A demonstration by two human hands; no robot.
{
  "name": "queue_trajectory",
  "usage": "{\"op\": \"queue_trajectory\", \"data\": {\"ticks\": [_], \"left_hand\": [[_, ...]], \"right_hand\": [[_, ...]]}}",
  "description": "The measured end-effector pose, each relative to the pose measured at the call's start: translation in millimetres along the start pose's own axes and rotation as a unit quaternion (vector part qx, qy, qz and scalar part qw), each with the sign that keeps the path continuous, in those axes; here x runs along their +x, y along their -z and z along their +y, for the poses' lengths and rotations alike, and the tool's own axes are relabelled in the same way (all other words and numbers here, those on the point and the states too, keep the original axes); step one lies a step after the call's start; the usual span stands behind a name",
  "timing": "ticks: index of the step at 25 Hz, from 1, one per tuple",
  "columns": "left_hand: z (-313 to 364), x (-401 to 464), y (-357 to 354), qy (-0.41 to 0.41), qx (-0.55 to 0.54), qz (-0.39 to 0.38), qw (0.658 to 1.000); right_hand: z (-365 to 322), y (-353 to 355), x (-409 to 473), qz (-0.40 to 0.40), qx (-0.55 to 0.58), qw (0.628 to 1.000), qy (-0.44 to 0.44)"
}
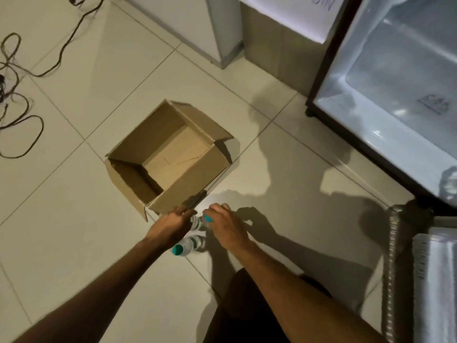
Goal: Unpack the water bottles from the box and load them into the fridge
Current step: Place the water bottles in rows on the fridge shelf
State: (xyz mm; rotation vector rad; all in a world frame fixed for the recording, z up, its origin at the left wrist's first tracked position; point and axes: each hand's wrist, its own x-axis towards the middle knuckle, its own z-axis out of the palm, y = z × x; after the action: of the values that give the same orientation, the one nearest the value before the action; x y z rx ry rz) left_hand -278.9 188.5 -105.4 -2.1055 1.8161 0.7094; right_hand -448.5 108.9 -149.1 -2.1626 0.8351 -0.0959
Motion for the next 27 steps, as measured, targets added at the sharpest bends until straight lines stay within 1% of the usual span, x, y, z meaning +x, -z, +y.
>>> {"op": "queue_trajectory", "data": {"ticks": [4,7,10,13,15,16,18,20,21,22,23,25,27], "left_hand": [[57.2,16.3,97.6,-0.070,-0.036,0.023,0.997],[107.0,27.7,190.0,-0.194,-0.030,0.082,0.977],[156.1,42.9,272.9,-0.271,-0.005,0.125,0.955],[211.4,56.6,353.1,-0.310,0.024,0.170,0.935],[242.0,71.5,399.9,-0.341,0.054,0.199,0.917],[255.3,77.6,421.7,-0.370,0.066,0.219,0.900],[278.1,92.8,465.8,-0.451,0.107,0.282,0.840],[301.0,103.7,515.8,-0.481,0.183,0.306,0.801],[313.1,108.3,539.7,-0.488,0.234,0.327,0.775],[324.9,110.6,562.9,-0.487,0.272,0.340,0.757],[333.6,112.4,584.0,-0.487,0.264,0.340,0.760],[343.1,122.5,621.9,-0.497,0.256,0.365,0.744],[349.1,131.8,649.5,-0.499,0.285,0.401,0.714]], "right_hand": [[10.9,100.5,-41.8,0.110,0.109,0.986,-0.068],[2.5,204.7,-68.1,0.166,0.127,0.969,-0.133],[-7.0,295.2,-89.1,0.243,0.153,0.948,-0.139],[-16.9,373.1,-105.9,0.320,0.181,0.921,-0.128],[-20.7,416.3,-114.3,0.365,0.172,0.909,-0.108],[-20.8,434.4,-118.1,0.384,0.165,0.903,-0.101],[-21.1,469.8,-127.1,0.421,0.156,0.890,-0.085],[-19.9,501.5,-133.4,0.448,0.142,0.881,-0.060],[-19.7,515.1,-136.9,0.458,0.137,0.877,-0.054],[-20.1,528.8,-139.9,0.474,0.131,0.870,-0.049],[-21.6,540.4,-142.4,0.491,0.127,0.860,-0.045],[-21.9,560.9,-143.8,0.527,0.124,0.840,-0.041],[-17.8,577.0,-141.4,0.547,0.127,0.826,-0.036]]}}
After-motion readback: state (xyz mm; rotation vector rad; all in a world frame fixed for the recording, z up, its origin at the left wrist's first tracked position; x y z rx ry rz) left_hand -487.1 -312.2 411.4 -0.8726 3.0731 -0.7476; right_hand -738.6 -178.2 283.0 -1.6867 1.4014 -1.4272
